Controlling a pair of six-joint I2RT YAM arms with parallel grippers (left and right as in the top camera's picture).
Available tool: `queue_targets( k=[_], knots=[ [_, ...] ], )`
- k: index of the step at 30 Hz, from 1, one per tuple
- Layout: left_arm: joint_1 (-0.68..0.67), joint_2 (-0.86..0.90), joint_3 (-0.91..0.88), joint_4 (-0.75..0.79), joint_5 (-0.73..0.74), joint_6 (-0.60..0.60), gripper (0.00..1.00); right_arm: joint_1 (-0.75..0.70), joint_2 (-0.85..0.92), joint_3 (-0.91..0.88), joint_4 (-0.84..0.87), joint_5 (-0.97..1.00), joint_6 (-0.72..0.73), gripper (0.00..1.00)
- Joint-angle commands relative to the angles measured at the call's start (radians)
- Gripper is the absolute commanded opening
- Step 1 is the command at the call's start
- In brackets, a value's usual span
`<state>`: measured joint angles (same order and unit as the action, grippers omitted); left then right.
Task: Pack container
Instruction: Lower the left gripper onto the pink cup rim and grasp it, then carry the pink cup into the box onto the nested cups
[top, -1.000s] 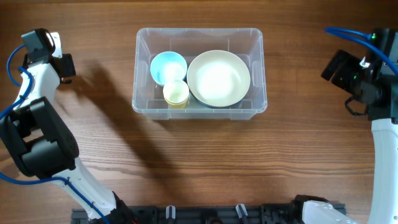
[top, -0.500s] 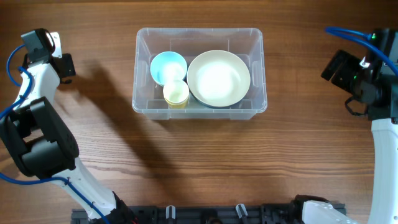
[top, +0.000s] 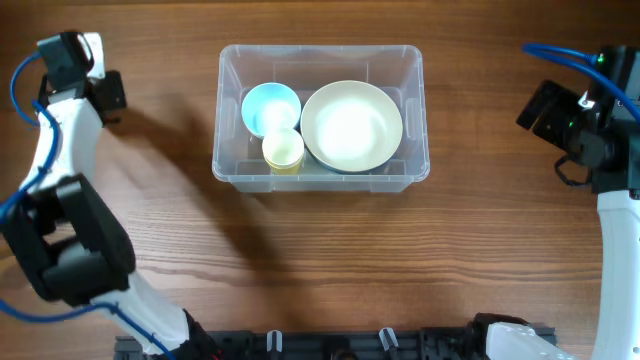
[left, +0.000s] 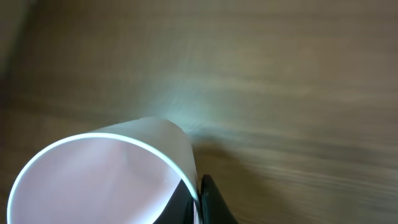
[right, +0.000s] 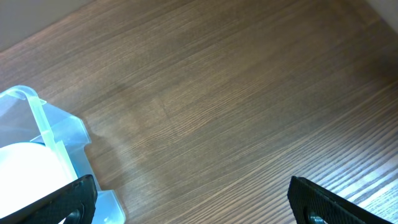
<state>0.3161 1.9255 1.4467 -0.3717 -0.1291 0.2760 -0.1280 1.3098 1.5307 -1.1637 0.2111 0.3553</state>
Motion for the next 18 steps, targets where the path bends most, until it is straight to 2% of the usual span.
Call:
queue_targets(
  k=[1, 8, 13, 18],
  knots=[
    [-0.083, -0.132, 0.027, -0.025, 0.015, 0.005, 0.04, -0.003, 0.009, 0.019, 0.003, 0.017, 0.012, 1.00],
    [-0.282, -0.292, 0.027, -0.124, 0.015, -0.005, 0.04, -0.003, 0.009, 0.019, 0.003, 0.017, 0.012, 1.00],
    [-0.447, -0.417, 0.027, -0.232, 0.012, -0.087, 0.04, -0.003, 0.009, 0.019, 0.003, 0.017, 0.012, 1.00],
    [-0.623, -0.544, 0.027, -0.368, 0.013, -0.229, 0.04, -0.003, 0.009, 0.019, 0.003, 0.017, 0.012, 1.00]
  ],
)
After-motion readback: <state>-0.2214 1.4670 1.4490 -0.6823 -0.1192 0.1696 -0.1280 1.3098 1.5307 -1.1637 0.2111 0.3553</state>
